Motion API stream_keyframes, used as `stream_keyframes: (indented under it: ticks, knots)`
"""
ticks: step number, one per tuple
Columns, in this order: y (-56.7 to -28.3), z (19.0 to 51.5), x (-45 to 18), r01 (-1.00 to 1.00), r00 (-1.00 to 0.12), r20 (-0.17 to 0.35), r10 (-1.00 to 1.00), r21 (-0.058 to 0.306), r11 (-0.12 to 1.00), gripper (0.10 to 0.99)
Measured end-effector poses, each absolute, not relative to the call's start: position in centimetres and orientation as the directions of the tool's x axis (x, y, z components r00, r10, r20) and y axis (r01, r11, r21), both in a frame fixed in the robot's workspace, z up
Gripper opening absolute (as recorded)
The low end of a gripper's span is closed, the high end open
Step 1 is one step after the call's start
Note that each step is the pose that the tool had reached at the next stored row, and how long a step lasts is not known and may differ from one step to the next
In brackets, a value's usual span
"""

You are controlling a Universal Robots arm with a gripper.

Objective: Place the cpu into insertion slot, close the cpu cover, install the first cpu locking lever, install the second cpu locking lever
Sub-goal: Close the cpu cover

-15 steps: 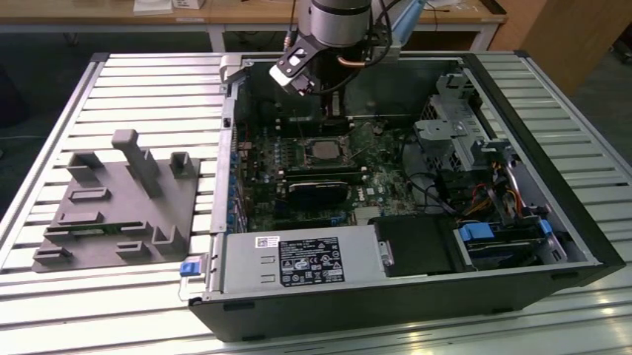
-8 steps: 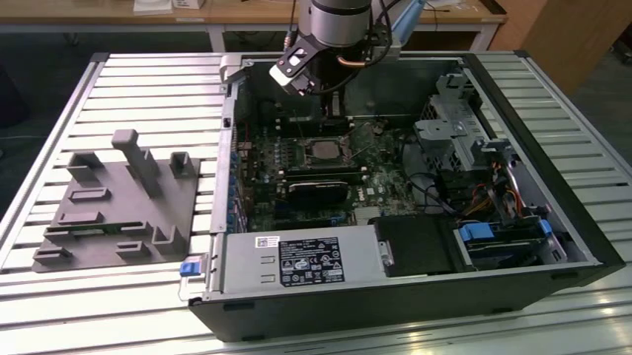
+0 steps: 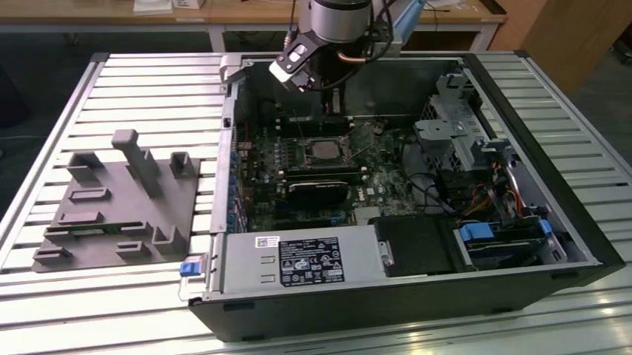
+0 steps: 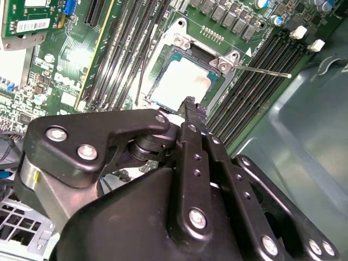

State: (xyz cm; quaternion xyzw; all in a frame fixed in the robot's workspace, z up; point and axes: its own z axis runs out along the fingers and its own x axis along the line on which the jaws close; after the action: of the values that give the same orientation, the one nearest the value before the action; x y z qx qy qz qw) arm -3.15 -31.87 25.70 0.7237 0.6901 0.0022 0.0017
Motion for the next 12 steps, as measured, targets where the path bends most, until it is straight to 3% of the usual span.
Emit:
stream_keyframes:
  ticks: [12]
  knots:
    - [-31.9, 27.2, -3.1, 0.999, 0.048, 0.001, 0.999, 0.005, -0.048, 0.106]
